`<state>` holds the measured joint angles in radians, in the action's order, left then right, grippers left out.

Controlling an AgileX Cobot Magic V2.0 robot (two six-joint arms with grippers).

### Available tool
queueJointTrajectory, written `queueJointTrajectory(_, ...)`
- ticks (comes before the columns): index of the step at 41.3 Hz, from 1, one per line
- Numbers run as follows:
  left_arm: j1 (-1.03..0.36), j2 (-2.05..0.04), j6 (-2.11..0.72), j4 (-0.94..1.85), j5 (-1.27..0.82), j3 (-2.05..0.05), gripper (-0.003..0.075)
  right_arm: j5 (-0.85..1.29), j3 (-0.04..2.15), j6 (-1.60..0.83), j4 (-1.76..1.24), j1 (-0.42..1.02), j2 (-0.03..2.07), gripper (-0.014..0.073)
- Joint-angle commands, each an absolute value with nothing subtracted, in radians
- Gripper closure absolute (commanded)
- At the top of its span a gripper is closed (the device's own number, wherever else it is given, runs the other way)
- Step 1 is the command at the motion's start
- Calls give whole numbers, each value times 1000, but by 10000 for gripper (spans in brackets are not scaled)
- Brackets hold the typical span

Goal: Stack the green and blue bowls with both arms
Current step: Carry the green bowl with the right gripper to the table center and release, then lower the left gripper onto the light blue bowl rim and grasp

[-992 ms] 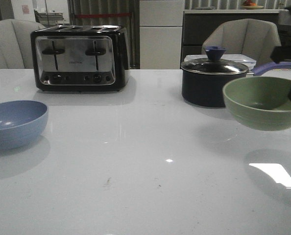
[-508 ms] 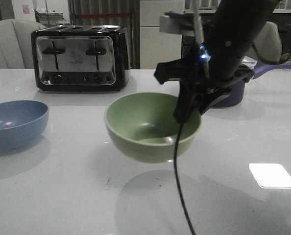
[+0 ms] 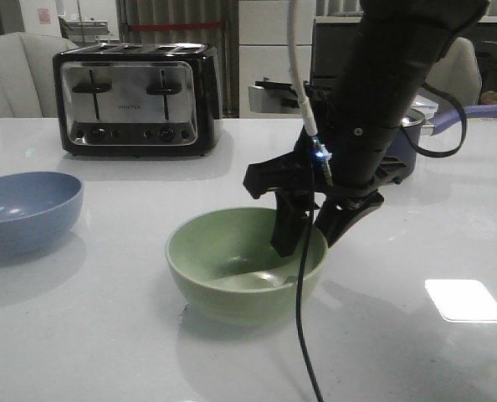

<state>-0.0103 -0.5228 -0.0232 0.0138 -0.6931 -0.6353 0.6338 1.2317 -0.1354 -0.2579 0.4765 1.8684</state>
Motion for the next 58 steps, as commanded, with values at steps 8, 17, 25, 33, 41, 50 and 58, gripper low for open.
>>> queueJointTrajectory(8, -12, -534, -22, 20, -620, -669, 213, 542, 1184, -201, -260, 523, 1584, 148)
queueJointTrajectory(17, -12, -538, -22, 20, -617, -669, 213, 498, 998, -238, -257, 586, 1296, 148)
queueJointTrajectory(25, -12, -538, -22, 20, -617, -669, 213, 534, 848, -238, -234, 585, 1053, 148)
queueJointTrajectory(33, -12, -593, -22, 20, -628, -671, 213, 579, 746, -238, -234, 585, 870, 148)
queueJointTrajectory(41, -12, -776, -22, 20, -669, -734, 213, 610, 732, -238, -234, 585, 795, 148)
queueJointTrajectory(50, -12, -1045, -22, 20, -669, -856, 213, 614, 732, -238, -234, 585, 792, 148)
queueJointTrajectory(58, -12, -1328, -22, 27, -667, -990, 213, 614, 732, -238, -234, 585, 794, 148)
